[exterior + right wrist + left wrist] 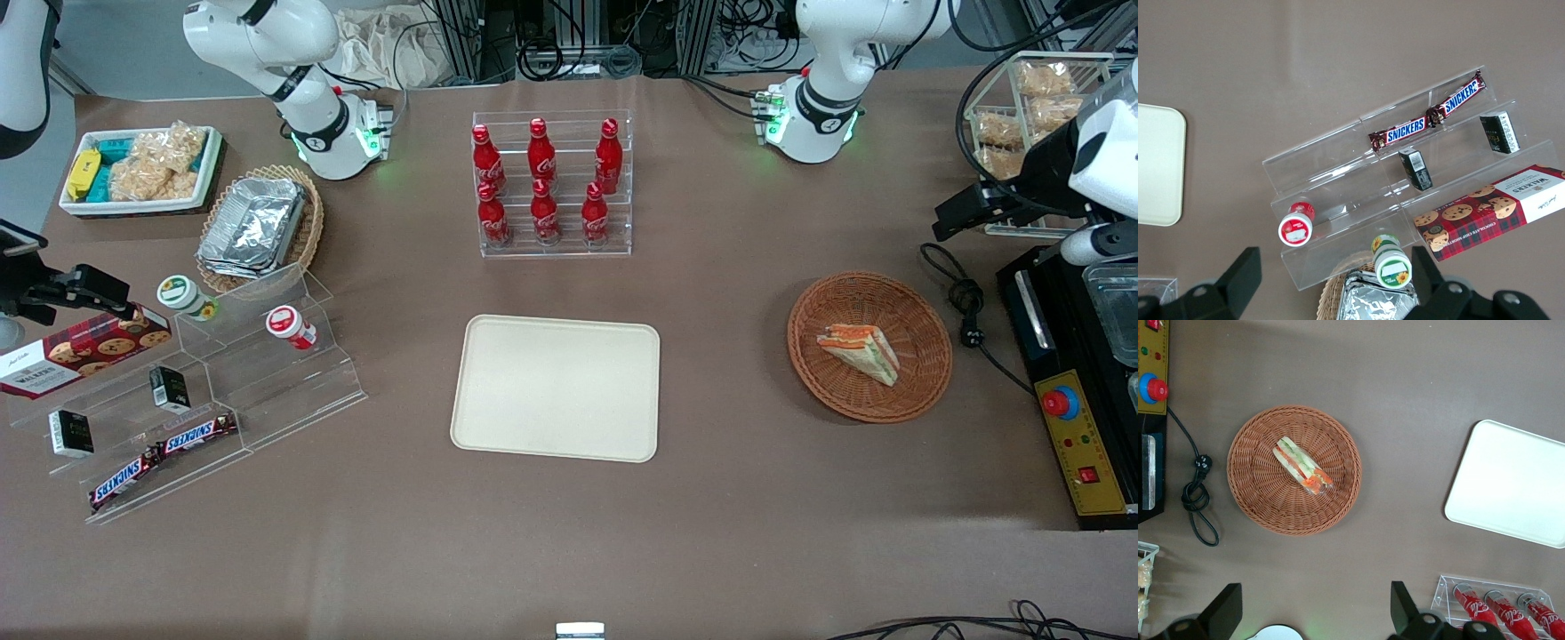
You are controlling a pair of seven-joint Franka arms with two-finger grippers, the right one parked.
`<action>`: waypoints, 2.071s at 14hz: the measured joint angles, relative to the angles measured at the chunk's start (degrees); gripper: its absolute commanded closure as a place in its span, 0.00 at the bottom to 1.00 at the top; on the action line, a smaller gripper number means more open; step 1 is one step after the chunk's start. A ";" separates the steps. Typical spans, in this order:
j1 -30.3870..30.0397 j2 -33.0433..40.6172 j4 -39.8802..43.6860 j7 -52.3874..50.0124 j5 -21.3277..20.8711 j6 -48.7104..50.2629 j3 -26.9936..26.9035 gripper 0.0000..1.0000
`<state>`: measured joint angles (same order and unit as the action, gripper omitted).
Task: Place sandwich from basket to tray
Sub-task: 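Move the left gripper over the wrapped sandwich in the wicker basket, then lower the left gripper and close it on the sandwich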
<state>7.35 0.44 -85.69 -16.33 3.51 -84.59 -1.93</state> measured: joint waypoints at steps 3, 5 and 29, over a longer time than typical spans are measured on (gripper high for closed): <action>0.01 -0.09 0.00 0.17 0.00 0.00 0.02 0.00; -0.02 -0.51 -0.13 -1.69 -0.01 0.24 -0.12 0.00; -4.57 -19.17 -37.13 -39.47 0.10 -50.64 -0.60 1.00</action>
<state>2.78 -18.73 -122.81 -55.80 3.60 -135.23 -2.53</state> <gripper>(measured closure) 0.211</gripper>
